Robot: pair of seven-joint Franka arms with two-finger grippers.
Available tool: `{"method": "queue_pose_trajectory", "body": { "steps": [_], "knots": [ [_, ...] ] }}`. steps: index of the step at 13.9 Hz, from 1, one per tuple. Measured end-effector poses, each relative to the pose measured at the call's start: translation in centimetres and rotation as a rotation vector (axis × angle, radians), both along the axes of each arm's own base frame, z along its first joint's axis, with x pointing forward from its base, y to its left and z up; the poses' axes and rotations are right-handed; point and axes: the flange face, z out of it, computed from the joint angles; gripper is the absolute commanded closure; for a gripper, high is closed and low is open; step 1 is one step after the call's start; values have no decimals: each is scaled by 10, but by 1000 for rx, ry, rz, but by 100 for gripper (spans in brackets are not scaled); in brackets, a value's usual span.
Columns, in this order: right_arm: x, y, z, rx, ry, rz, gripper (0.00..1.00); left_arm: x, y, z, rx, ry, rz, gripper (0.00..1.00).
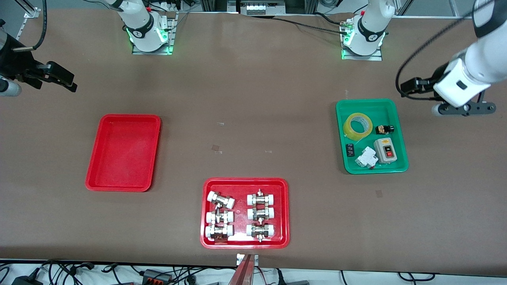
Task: Left arm passes tape to right arm into tray
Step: 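Move the left gripper down toward the yellow tape roll in the green tray, then lower the left gripper onto the tape roll and close on its rim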
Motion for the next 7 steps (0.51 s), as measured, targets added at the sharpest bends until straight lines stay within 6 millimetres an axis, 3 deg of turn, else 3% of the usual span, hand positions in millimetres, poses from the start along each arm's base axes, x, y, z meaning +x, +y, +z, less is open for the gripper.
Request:
{"method": "queue_pose_trajectory", "body": {
  "steps": [3,7],
  "knots": [
    [0,0,2,0,-2,0,0,5,9,-89,-2,4,8,0],
    [0,1,1,0,1,2,0,-28,2,-213,1,48,-7,0]
  ]
}}
